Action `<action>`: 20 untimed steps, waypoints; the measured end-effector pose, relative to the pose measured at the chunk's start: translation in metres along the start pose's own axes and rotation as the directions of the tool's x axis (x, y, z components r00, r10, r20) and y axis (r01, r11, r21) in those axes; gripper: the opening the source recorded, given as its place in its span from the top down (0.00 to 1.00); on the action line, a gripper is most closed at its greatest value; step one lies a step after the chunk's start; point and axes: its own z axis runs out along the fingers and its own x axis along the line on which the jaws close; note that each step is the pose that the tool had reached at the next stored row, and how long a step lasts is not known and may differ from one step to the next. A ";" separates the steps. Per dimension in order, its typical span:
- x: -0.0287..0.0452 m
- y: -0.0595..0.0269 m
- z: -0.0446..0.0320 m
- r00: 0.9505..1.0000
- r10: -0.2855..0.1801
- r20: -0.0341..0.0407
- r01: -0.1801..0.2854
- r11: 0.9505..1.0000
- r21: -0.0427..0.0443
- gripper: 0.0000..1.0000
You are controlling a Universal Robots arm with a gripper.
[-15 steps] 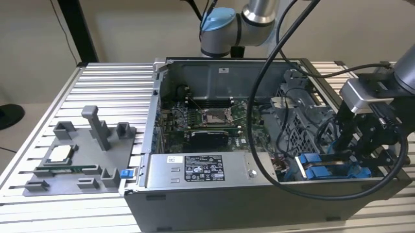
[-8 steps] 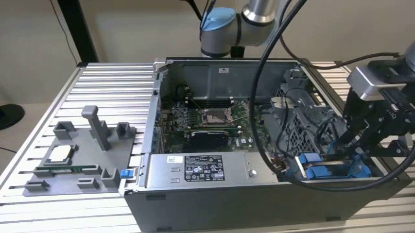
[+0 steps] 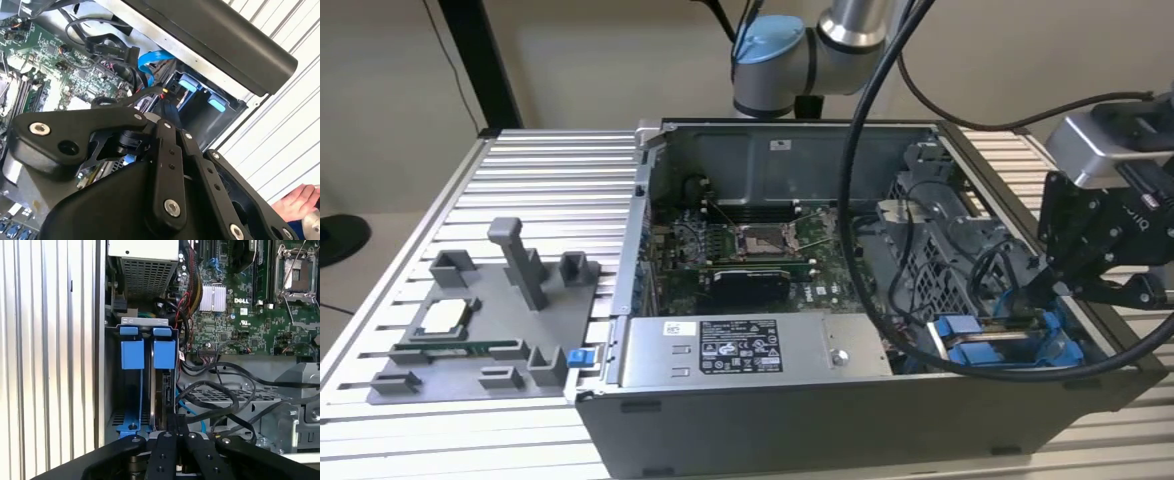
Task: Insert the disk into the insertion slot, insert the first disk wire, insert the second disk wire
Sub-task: 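Insert the first disk wire, then insert the second disk wire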
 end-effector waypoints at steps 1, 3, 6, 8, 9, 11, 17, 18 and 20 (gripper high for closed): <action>0.0000 0.0000 0.0000 1.000 0.001 0.000 -0.001 1.000 -0.009 0.00; 0.0000 0.0000 0.0000 1.000 0.001 0.000 -0.001 1.000 -0.009 0.00; 0.0000 0.0000 0.0001 1.000 0.001 0.000 -0.001 1.000 -0.010 0.00; 0.0000 0.0000 0.0001 1.000 0.001 0.000 -0.001 1.000 -0.011 0.00; 0.0000 0.0000 0.0000 1.000 0.001 0.000 -0.001 1.000 -0.011 0.00; 0.0000 0.0000 0.0000 1.000 0.002 0.000 -0.002 1.000 -0.012 0.00; -0.0013 0.0003 -0.0103 1.000 0.002 0.000 -0.002 1.000 -0.012 0.00; -0.0015 0.0002 -0.0117 1.000 0.001 0.000 -0.001 1.000 -0.012 0.00; -0.0016 -0.0016 -0.0124 1.000 0.001 0.001 -0.001 1.000 -0.012 0.00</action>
